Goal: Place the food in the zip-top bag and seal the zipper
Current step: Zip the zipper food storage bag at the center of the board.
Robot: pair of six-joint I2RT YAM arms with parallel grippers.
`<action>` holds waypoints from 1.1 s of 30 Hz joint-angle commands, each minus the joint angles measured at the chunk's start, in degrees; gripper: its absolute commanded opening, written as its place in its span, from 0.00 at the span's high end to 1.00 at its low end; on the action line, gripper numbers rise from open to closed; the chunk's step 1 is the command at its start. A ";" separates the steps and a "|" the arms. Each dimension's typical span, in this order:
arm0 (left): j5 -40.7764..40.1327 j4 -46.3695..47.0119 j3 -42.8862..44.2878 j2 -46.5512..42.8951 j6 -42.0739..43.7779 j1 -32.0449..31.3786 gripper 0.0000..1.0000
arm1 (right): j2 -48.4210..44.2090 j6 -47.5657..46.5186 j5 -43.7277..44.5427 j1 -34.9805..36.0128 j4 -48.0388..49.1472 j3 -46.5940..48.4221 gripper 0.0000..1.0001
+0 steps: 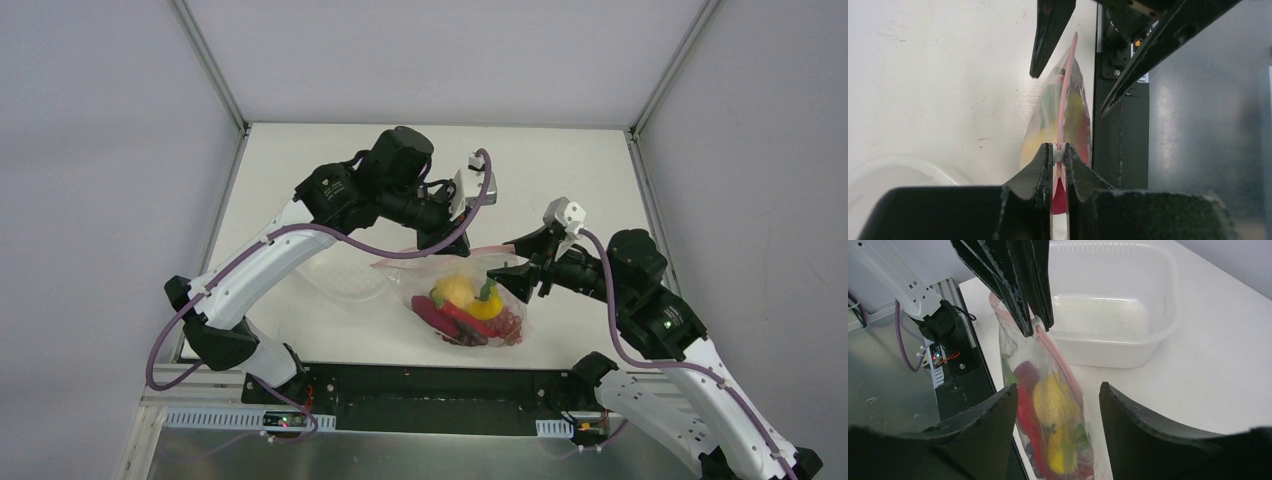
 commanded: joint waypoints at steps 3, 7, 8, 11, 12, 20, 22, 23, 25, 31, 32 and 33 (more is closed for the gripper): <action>4.34 0.36 3.64 1.45 -0.74 -0.17 1.00 | 4.95 -3.29 -5.44 -0.32 2.77 3.26 0.36; 3.73 -0.44 3.58 1.37 -0.43 -0.14 1.00 | 6.45 -3.34 -7.72 -0.32 3.25 3.75 0.46; 3.53 -0.49 3.47 1.30 -0.29 -0.12 1.00 | 6.49 -3.09 -8.01 -0.32 3.54 3.63 0.52; 2.73 -0.86 3.18 0.99 -0.12 -0.12 1.00 | 5.95 -2.85 -7.28 -0.26 3.98 3.37 0.65; 2.48 -1.05 3.04 0.92 -0.07 -0.12 1.00 | 5.68 -2.83 -6.78 -0.31 4.04 3.22 0.71; -0.43 -1.99 1.21 -0.69 1.06 -0.12 1.00 | 2.08 -1.13 -0.92 -0.32 5.94 0.61 1.00; -1.72 -2.73 0.15 -1.38 1.52 -0.13 1.00 | 1.35 -0.91 1.74 -0.29 6.10 -0.33 1.00; -2.38 -2.97 -0.50 -1.80 1.60 -0.10 1.00 | 0.97 -0.59 3.04 -0.34 6.29 -0.80 1.00; -3.53 -2.99 -2.01 -2.82 1.76 -0.06 1.00 | 0.25 0.21 4.46 -0.40 6.80 -1.57 1.00; -6.37 -2.29 -6.16 -5.99 2.10 0.57 1.00 | -2.28 2.64 6.99 -0.41 9.20 -3.29 1.00; -6.80 -2.35 -6.51 -6.38 2.15 0.77 1.00 | -2.92 3.09 7.42 -0.41 9.86 -3.75 1.00; -7.39 -2.52 -6.83 -6.71 2.29 0.97 1.00 | -3.33 3.46 7.95 -0.41 10.56 -4.17 1.00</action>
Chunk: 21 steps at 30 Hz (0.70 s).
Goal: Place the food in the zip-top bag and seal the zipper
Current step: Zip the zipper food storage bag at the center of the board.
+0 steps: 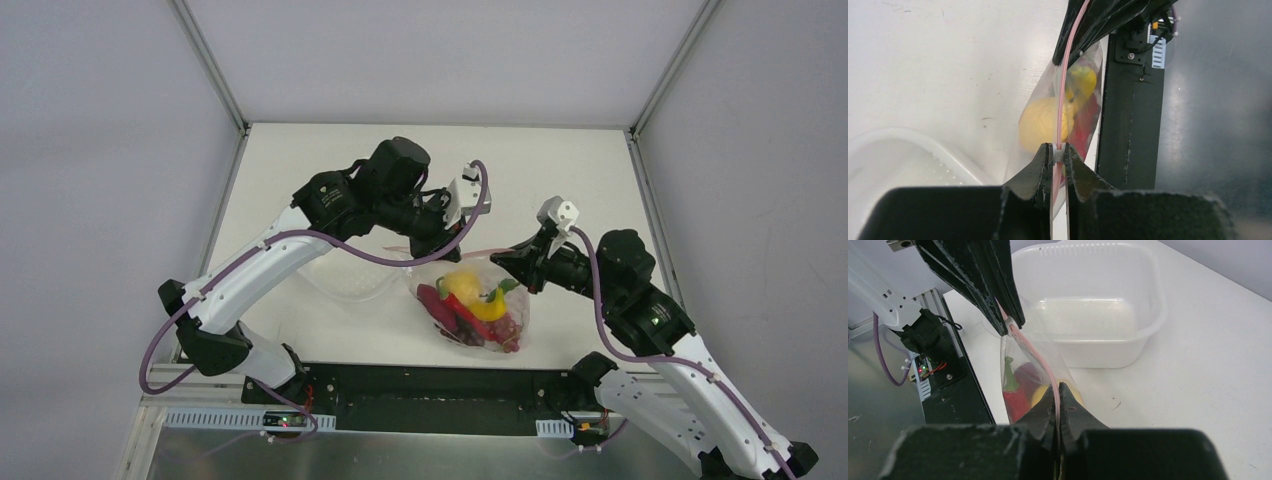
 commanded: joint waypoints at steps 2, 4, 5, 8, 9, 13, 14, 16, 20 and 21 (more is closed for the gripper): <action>-4.83 -2.57 -2.46 -4.42 1.84 1.22 1.00 | -3.68 3.04 5.95 -0.39 7.51 -1.55 1.00; -6.27 -3.10 -3.46 -5.17 1.99 1.64 1.00 | -4.53 3.77 7.62 -0.39 8.09 -2.09 1.00; -6.79 -3.29 -4.07 -5.67 2.08 1.91 1.00 | -4.90 3.95 8.53 -0.40 8.31 -2.36 1.00; -8.12 -2.87 -6.61 -7.26 1.95 2.99 1.00 | -6.15 4.77 10.61 -0.41 9.55 -3.37 1.00; -8.36 -2.58 -7.69 -7.94 1.85 3.41 1.00 | -6.33 4.85 10.96 -0.41 9.73 -3.51 1.00; -10.05 -1.85 -10.87 -10.29 1.43 4.93 1.00 | -6.65 5.30 12.50 -0.40 10.45 -3.84 1.00; -10.53 -1.73 -11.71 -11.01 1.29 5.36 1.00 | -6.64 5.27 13.07 -0.40 10.65 -3.86 1.00; -11.24 -1.43 -13.31 -12.32 1.09 6.24 1.00 | -6.70 5.26 13.92 -0.41 10.96 -4.05 1.00; -12.55 -0.62 -16.48 -15.03 0.46 8.11 1.00 | -6.80 5.52 14.99 -0.40 11.67 -4.18 1.00; -12.81 -0.40 -17.21 -15.61 0.33 8.66 1.00 | -6.84 5.57 15.52 -0.40 11.94 -4.33 1.00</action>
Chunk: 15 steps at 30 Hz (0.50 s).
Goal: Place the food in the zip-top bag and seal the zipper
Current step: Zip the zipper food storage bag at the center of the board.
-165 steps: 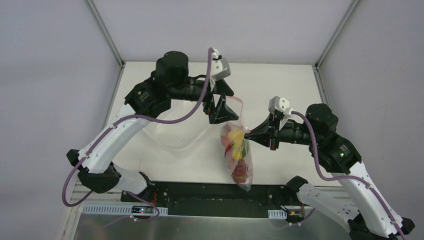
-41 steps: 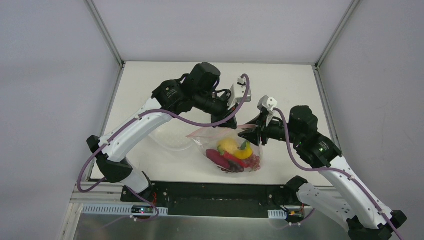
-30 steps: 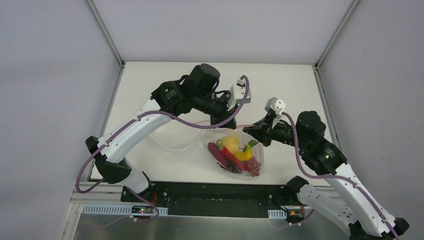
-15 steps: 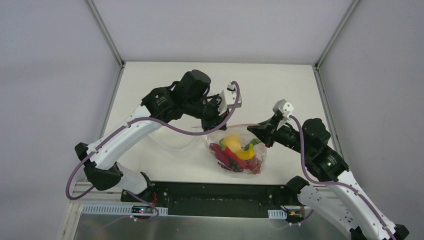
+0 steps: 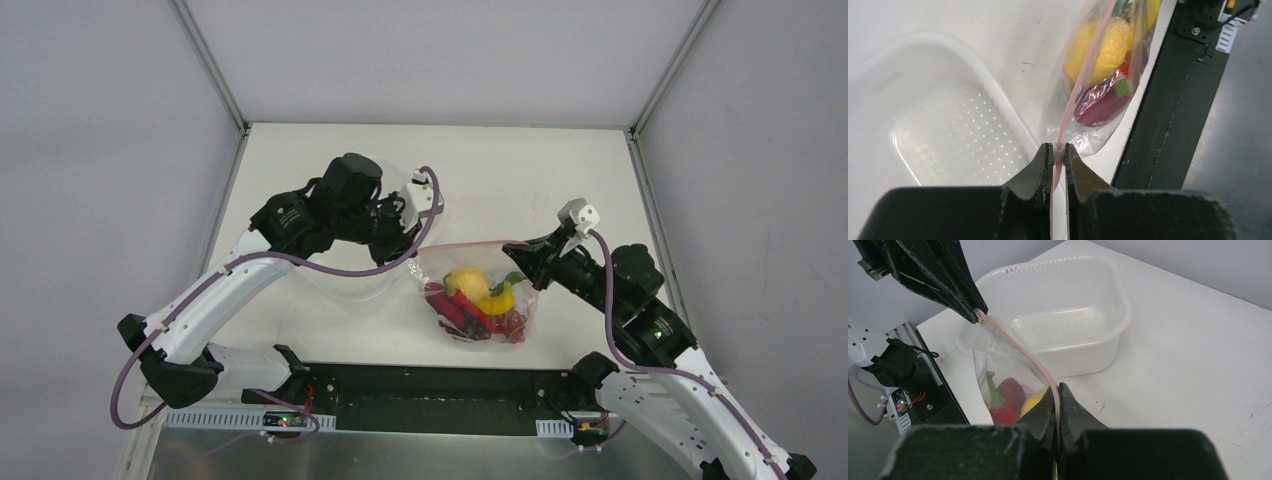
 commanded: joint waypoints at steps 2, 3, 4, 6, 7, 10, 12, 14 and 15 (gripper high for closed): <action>-4.14 -1.20 -4.40 -4.79 -0.88 2.97 1.00 | -1.22 0.68 5.08 -0.41 7.32 0.68 1.00; -4.26 -0.93 -5.06 -5.34 -0.96 3.30 1.00 | -1.14 0.72 4.98 -0.41 7.42 0.77 1.00; -4.45 -0.54 -5.70 -5.83 -1.11 3.53 1.00 | -0.96 0.72 4.75 -0.41 7.47 0.92 1.00; -4.75 0.14 -6.63 -6.46 -1.36 3.90 1.00 | -0.61 0.80 4.67 -0.40 7.56 1.06 1.00; -4.75 0.42 -6.92 -6.57 -1.61 4.04 1.00 | -0.53 0.80 4.74 -0.36 7.62 1.12 1.00; -4.37 3.10 -7.58 -6.73 -3.85 4.22 1.00 | 0.20 0.95 5.05 -0.40 7.93 1.70 1.00; -4.99 6.42 -8.36 -7.34 -6.95 4.37 0.75 | 1.15 0.83 6.71 -0.40 7.98 2.54 1.00; -5.41 10.61 -9.72 -8.47 -10.14 4.61 0.39 | 2.95 -0.04 10.48 -0.34 7.94 4.25 1.00; -6.33 12.63 -10.49 -9.20 -11.67 4.66 0.30 | 4.23 -0.98 12.05 -0.40 7.87 5.45 1.00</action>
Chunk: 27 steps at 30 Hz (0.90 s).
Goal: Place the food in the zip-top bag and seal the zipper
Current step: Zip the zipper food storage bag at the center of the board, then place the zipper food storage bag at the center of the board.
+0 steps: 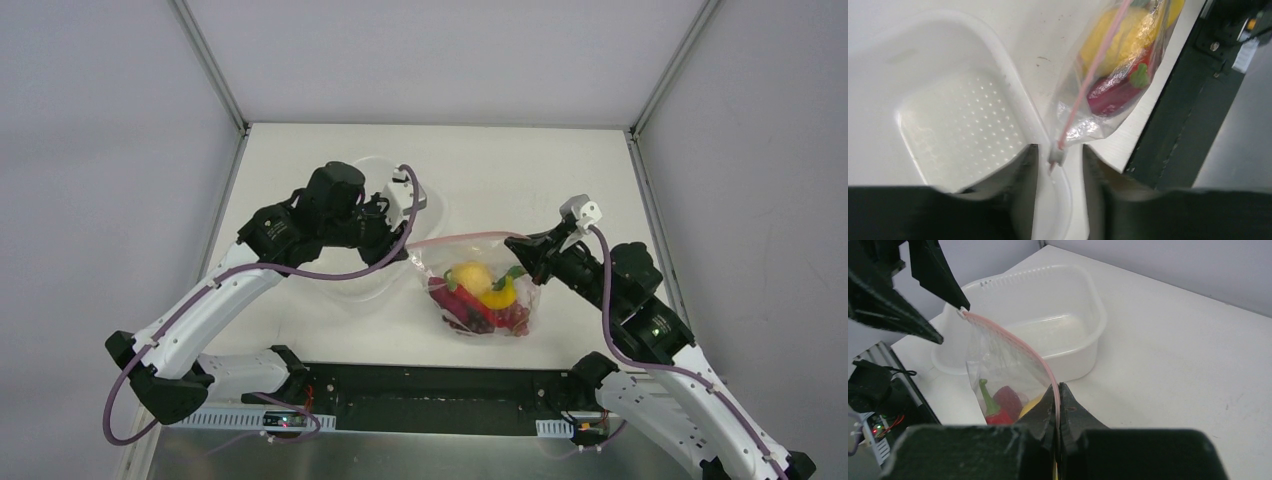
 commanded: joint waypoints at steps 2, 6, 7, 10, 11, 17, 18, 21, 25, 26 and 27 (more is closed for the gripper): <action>-5.25 10.82 -3.80 -4.84 -9.12 1.27 0.17 | 5.60 -3.63 12.60 -0.46 6.18 8.70 1.00; -8.49 17.11 -7.61 -9.46 -13.58 2.42 0.01 | 14.56 -9.95 15.84 -2.08 3.53 18.17 1.00; -9.26 18.26 -8.43 -10.57 -14.55 2.66 0.01 | 16.51 -11.33 15.51 -2.86 3.00 20.60 1.00; -11.60 20.22 -10.38 -13.29 -16.34 3.52 0.01 | 20.58 -13.73 14.19 -6.00 2.07 25.89 1.00; -12.20 20.57 -11.00 -14.12 -16.72 3.71 0.01 | 21.28 -14.83 11.47 -6.97 1.37 27.02 1.00; -14.45 22.23 -15.19 -18.62 -18.11 4.04 0.01 | 18.77 -21.60 -10.82 -8.29 -11.44 22.05 1.00; -14.66 22.12 -15.48 -19.01 -18.20 4.09 0.01 | 17.43 -21.90 -18.38 -8.27 -13.01 19.32 1.00; -15.07 22.19 -16.23 -20.09 -18.61 4.13 0.01 | 14.27 -17.63 -31.77 -8.19 -14.38 10.61 1.00; -15.92 21.22 -15.85 -20.21 -19.13 4.22 0.01 | 9.56 -9.60 -36.89 -8.18 -13.21 2.07 0.61; -16.15 20.86 -15.74 -20.18 -19.30 4.27 0.01 | 8.15 -8.28 -35.79 -8.20 -12.63 1.38 0.55; -16.19 20.72 -15.61 -20.11 -19.43 4.30 0.01 | 6.65 -6.66 -34.38 -8.16 -11.89 1.12 0.47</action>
